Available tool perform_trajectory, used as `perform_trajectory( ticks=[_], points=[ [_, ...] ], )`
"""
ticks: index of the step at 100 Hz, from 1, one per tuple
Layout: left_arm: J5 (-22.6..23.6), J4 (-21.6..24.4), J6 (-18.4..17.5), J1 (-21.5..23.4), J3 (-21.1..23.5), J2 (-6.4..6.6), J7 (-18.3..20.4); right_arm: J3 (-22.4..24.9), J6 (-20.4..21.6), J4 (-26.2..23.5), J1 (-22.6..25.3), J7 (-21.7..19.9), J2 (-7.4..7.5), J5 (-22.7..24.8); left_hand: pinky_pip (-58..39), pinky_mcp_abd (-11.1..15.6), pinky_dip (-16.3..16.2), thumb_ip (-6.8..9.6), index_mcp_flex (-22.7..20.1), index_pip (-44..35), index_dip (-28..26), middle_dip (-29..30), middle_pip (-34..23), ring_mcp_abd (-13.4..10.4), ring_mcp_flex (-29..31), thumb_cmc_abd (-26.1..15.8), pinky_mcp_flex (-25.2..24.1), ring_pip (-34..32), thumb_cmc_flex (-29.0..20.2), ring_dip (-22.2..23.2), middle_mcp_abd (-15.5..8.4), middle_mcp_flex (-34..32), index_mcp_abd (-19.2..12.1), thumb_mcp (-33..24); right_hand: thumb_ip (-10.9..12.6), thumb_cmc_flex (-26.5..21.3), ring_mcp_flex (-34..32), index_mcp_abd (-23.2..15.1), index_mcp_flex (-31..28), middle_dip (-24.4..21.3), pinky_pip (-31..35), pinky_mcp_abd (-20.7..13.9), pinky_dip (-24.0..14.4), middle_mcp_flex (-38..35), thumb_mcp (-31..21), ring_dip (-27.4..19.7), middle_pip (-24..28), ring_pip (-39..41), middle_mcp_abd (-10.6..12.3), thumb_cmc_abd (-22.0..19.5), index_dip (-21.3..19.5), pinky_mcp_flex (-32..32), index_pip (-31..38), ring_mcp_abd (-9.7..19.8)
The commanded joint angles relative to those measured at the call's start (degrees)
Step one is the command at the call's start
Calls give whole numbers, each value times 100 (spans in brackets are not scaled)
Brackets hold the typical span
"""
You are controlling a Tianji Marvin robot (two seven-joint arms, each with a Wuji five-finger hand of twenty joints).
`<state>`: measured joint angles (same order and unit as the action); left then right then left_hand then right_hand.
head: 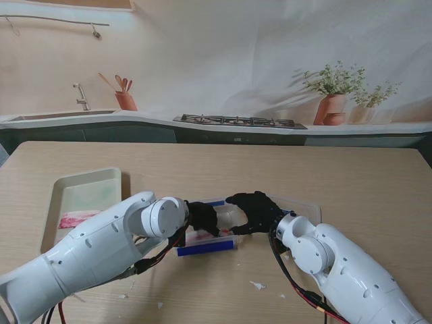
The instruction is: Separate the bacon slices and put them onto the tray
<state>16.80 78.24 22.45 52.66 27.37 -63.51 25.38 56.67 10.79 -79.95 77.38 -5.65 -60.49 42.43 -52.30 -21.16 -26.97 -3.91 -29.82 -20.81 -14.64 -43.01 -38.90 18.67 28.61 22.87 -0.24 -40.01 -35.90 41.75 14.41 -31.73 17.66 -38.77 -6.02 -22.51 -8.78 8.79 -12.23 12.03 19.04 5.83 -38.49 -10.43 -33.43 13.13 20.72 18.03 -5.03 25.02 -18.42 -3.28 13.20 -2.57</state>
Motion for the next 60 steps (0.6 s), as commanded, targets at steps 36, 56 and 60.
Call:
perform_trajectory(
  ticks=[36,56,60],
  points=[
    [319,66,-158,-121,-184,71,206,-26,5,2,20,-87,-29,-8,181,-85,163,-284,-411,-2318,-1225,-2042,-1189,-480,556,910,-312,-827,-795,575,-1128,-1323,-764,-415,-26,9,159,20,50,15,-21,27,-116,23,-52,20,62,9,26,17,-63,-30,17,128],
    [413,54,-303,-157,-210,93,236,-29,3,2,19,-92,-28,-9,353,-49,262,-330,-324,-3074,-1695,-2091,-1165,-545,485,1047,-485,-801,-984,595,-1226,-1446,-1219,-355,-25,9,159,15,50,14,-20,25,-117,24,-50,18,62,5,28,12,-63,-29,16,125],
    [411,52,-317,-156,-211,94,240,-26,3,1,21,-91,-28,-8,378,-36,275,-318,-368,-3156,-1685,-2103,-1133,-548,482,1050,-501,-794,-1075,601,-1226,-1497,-1279,-219,-26,14,158,11,50,15,-20,24,-117,23,-47,18,63,5,27,12,-63,-30,16,128]
  ],
)
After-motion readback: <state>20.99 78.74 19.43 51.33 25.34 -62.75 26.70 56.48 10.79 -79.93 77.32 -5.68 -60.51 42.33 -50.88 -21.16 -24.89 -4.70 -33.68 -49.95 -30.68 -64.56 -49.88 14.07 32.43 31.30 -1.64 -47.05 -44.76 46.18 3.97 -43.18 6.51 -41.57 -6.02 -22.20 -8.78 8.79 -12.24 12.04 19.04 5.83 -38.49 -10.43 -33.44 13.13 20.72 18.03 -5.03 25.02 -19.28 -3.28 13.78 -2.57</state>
